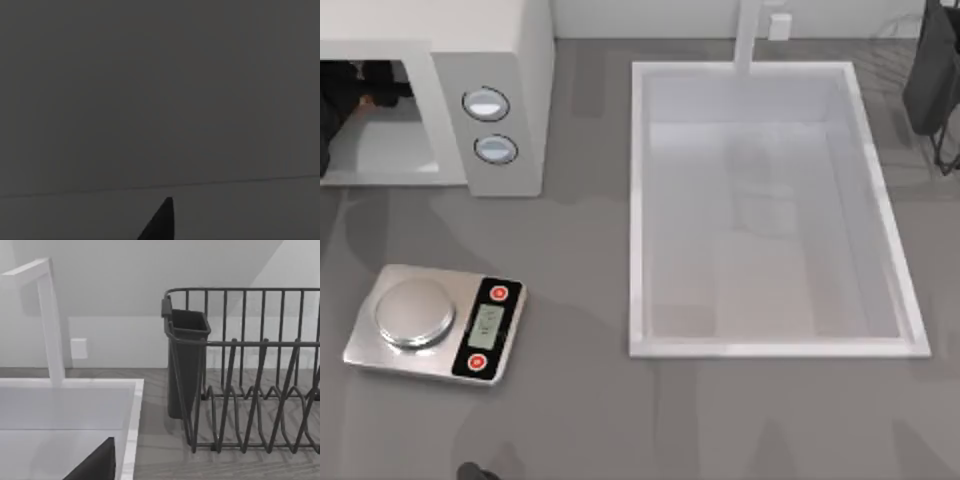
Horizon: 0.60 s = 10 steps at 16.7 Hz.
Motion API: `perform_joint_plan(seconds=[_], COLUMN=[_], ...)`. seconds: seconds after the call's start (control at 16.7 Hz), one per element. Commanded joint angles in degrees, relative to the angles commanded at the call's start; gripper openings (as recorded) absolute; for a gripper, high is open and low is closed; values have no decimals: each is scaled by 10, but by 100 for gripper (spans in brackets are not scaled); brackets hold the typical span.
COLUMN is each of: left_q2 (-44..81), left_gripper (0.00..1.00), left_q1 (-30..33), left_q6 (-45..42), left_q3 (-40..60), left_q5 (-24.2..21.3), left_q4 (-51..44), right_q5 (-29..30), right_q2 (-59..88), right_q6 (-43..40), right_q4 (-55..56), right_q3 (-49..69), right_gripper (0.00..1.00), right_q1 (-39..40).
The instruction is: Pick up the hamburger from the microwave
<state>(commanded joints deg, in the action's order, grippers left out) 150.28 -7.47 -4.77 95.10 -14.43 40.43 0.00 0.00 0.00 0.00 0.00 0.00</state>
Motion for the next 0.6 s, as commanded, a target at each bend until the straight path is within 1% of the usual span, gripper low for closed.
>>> perform_joint_plan(seconds=[0.12, 0.24, 0.42, 0.6], left_q2=[-17, -59, -166, -310], left_gripper=[0, 0, 0, 0], left_q1=[13, 41, 103, 179], left_q6=[5, 16, 40, 70], left_q3=[-17, -56, -143, -253], left_q5=[14, 44, 111, 194], left_q4=[-6, -20, -50, -87], right_q5=[0, 0, 0, 0], right_q2=[0, 0, 0, 0], right_q6=[0, 0, 0, 0], right_q4=[0, 0, 0, 0], right_q3=[0, 0, 0, 0], right_gripper=[100, 100, 100, 100], right_q1=[0, 0, 0, 0])
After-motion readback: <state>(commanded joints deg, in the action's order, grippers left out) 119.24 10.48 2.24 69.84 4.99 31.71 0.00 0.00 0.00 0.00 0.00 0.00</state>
